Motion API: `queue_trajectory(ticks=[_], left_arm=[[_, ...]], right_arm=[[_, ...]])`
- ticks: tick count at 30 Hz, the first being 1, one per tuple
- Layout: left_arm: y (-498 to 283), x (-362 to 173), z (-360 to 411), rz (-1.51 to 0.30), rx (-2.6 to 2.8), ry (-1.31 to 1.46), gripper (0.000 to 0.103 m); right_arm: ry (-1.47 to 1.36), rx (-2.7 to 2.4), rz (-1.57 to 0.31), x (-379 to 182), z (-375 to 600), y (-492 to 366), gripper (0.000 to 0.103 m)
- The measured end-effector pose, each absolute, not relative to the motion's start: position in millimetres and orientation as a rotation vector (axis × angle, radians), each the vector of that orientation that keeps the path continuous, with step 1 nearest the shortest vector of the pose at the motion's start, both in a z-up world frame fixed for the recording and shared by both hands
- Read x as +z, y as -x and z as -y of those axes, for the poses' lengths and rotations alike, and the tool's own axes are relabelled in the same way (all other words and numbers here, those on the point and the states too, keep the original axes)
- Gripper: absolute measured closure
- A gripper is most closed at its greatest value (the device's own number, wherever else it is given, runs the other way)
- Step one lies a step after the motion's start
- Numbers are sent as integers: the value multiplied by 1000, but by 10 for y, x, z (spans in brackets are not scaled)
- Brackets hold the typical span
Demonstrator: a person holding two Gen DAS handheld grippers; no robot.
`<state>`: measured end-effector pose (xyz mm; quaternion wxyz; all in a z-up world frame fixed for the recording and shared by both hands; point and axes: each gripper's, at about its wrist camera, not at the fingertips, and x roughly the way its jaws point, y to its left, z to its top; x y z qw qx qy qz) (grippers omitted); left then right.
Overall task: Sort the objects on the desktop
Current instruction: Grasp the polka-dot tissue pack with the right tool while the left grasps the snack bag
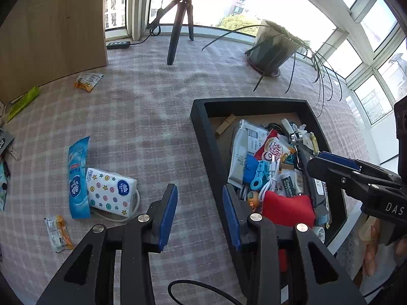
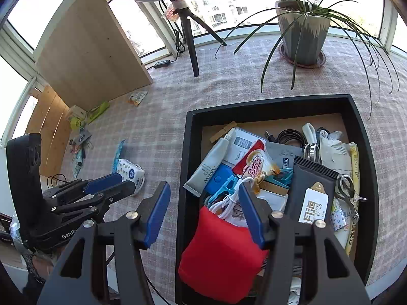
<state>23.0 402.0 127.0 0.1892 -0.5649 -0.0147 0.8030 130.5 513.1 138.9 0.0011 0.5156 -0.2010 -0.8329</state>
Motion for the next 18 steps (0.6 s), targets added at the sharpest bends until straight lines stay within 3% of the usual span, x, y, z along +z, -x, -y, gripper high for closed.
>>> queue_trajectory(ticks=[3, 8, 13, 18], left_arm=[[-278, 1131, -3584, 44, 2321, 1650, 69], [-395, 858, -2811, 43, 2418, 1764, 59], [-448, 603, -2163, 224, 2438, 1877, 59], [-512, 470, -1964, 319, 2414, 1898, 52]], right_arm=[[-1620, -2552, 553, 1335, -4845, -1187, 47], [-1613, -2454, 373, 1226, -4286, -961, 43], [-1624, -2350, 146, 1139, -3659, -659, 42], [-1689, -2265, -71, 906, -3193, -372, 38]])
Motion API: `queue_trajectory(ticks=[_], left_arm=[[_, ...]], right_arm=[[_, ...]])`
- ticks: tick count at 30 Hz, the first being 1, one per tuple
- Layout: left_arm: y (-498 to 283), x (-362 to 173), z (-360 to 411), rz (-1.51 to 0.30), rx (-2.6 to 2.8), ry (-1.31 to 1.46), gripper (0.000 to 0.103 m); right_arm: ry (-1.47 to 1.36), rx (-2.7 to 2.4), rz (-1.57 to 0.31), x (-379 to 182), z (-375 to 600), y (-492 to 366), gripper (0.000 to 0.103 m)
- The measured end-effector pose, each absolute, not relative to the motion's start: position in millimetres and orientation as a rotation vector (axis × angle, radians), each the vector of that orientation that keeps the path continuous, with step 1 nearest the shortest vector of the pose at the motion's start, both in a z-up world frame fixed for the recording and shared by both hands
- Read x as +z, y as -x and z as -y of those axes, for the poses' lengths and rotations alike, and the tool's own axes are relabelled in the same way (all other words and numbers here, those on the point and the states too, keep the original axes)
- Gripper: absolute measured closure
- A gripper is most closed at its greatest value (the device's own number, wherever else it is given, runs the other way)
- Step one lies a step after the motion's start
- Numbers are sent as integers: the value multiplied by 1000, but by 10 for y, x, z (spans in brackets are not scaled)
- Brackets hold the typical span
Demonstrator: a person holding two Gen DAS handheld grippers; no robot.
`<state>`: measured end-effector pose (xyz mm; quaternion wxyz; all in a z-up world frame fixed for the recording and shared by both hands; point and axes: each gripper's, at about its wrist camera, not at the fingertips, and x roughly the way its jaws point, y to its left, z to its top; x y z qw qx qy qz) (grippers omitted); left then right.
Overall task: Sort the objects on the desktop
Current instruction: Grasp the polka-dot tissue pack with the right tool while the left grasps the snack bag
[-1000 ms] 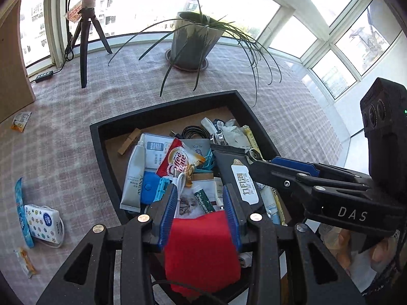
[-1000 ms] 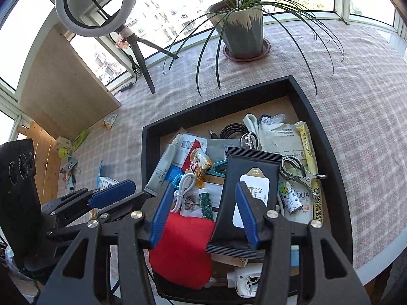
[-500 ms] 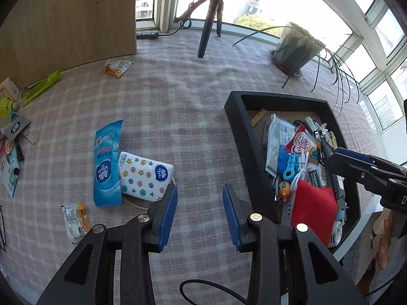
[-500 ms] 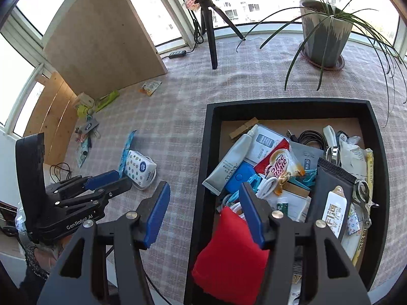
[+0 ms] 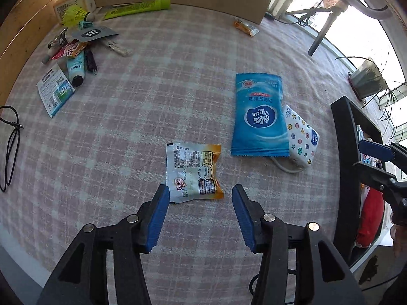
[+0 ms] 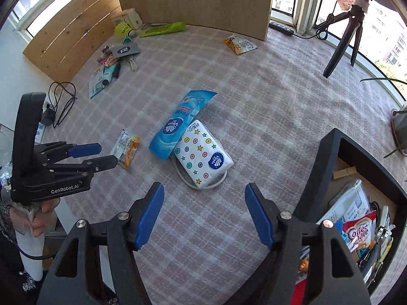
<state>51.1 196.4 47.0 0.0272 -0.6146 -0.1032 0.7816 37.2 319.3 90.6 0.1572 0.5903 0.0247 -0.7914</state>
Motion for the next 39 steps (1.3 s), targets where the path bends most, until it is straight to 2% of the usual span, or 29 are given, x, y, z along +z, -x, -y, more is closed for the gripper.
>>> queue_trajectory(ticks=[4, 8, 16, 18, 22, 25, 29, 33, 37, 39], left_arm=[[-516, 391, -1972, 375, 2412, 1905, 47], [-465, 283, -2036, 357, 2437, 1930, 46], [-469, 152, -2027, 384, 2523, 1941, 46], [-474, 147, -2011, 383, 2540, 1952, 51], [-491, 132, -1977, 415, 2558, 1951, 53], [-526, 127, -1966, 392, 2592, 1966, 64], [-561, 121, -1880, 448, 2588, 1959, 67], [-608, 119, -1802, 489, 2601, 1960, 68], [-638, 150, -1691, 516, 2610, 1970, 68], [-670, 151, -1714, 472, 2619, 1980, 68]], right_arm=[[-1721, -2220, -190, 715, -2999, -233, 38], [-1725, -2183, -332, 553, -2860, -130, 38], [-1701, -2114, -478, 345, -2713, 71, 37], [-1712, -2099, -468, 296, -2721, 124, 37], [-1719, -2079, -419, 262, -2794, 191, 37], [-1719, -2074, -354, 294, -2907, 226, 41], [-1719, -2087, -247, 369, -3101, 316, 49], [-1713, -2093, -122, 458, -3281, 459, 52], [-1704, -2093, -76, 521, -3383, 505, 53], [-1711, -2056, -118, 502, -3345, 489, 53]])
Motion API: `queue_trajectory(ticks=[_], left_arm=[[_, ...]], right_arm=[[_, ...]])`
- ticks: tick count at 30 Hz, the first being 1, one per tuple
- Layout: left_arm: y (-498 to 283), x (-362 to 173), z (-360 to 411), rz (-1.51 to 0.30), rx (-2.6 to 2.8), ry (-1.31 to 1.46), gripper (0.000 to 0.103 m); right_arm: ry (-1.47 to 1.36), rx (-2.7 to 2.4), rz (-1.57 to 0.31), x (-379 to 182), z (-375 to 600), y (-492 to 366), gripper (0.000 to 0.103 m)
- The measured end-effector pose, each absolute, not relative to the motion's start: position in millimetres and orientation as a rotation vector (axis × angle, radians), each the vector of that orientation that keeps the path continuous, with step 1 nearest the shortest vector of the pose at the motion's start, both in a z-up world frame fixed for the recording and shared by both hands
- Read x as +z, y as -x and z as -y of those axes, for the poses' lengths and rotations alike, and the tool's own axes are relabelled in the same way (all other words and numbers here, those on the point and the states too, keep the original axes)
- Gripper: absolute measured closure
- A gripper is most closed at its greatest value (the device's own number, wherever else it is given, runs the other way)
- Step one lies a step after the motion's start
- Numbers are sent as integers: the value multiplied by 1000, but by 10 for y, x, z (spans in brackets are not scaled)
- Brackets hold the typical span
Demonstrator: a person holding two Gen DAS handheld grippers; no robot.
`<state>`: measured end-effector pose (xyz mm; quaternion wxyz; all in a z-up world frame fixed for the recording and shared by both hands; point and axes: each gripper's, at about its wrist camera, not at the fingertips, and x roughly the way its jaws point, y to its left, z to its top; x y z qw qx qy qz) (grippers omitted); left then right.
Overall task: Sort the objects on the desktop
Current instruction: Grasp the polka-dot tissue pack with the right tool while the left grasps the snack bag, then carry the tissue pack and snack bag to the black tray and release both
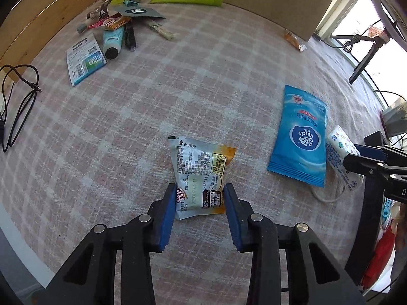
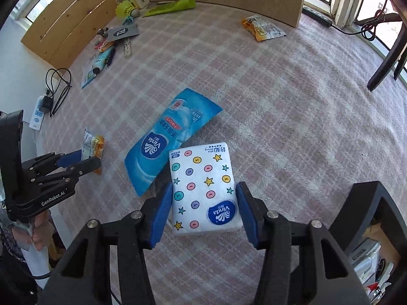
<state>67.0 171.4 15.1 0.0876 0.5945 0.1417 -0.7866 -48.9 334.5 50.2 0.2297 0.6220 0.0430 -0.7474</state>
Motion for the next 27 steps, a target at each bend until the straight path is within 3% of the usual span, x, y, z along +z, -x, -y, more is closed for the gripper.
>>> queue_trajectory(ticks=[9, 18, 27], left_arm=[[-672, 198, -1817, -420, -2321, -1762, 69], [-984, 560, -1749, -439, -2375, -1724, 70], [-706, 1036, -2351, -362, -2565, -1730, 70]], right_arm=[[-1723, -2099, -261, 259, -3066, 289, 52], [-1644, -2163, -73, 706, -3349, 250, 52], [-1593, -2294, 90, 1240, -4025, 50, 52]])
